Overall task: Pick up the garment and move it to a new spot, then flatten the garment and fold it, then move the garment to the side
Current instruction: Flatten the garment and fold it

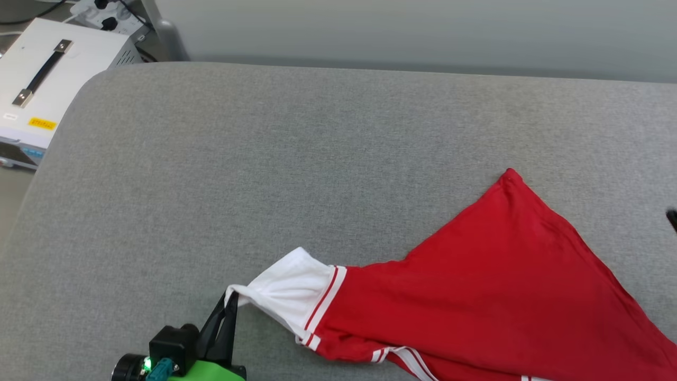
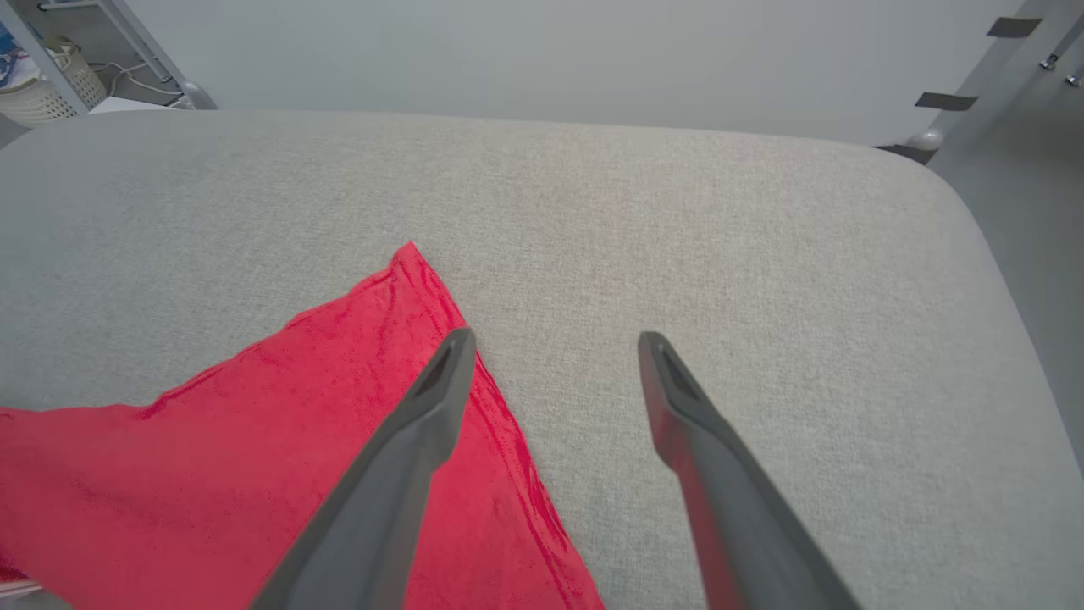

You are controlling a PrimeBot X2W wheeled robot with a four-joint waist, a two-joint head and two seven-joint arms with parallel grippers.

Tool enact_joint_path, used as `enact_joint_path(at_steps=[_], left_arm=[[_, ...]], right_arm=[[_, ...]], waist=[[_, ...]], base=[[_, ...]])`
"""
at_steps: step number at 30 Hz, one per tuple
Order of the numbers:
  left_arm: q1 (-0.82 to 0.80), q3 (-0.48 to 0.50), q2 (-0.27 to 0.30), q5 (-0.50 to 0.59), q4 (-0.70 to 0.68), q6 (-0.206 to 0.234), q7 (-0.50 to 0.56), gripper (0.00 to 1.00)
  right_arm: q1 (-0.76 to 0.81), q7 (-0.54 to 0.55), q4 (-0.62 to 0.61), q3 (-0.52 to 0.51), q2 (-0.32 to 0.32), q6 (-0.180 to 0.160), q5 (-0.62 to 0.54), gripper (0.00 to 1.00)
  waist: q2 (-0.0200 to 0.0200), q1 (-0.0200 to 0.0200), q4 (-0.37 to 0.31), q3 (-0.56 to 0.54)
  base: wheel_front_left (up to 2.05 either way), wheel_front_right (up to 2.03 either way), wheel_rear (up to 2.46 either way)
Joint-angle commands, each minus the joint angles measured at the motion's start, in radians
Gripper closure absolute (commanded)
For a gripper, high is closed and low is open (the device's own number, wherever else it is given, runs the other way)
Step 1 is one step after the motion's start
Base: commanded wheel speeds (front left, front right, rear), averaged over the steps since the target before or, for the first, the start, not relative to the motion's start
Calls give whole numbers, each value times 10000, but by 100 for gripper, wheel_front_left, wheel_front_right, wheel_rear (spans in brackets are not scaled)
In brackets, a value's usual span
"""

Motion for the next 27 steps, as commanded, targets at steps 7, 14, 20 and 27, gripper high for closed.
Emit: enact_joint_path(at_steps=[7,14,20,27], left_arm=[[-711,-223,-131,208,-195,-153,-32,100],[-1116,-448,-385,385,-351,-239,-32,100],[-1432,-638,-638,498,-472,-300,-32,100],[-1758,-751,-825,550,-494,-390,-32,100]], right_arm=[[-3171,1903,-152,2387,-836,-4,-190,0],[-5728,4527,1820,4982,-1316,-4,-3,0],[-7129,4926,3525,6543,-1287,-4,-377,0],[-7700,4038,5501,7754,-1009,-4,-575,0]], waist=[[-1,1,654,675],[-1,1,1152,1244],[-1,1,1531,1774],[-1,1,1815,2237]], base=[[0,0,0],[0,0,0],[0,0,0],[0,0,0]])
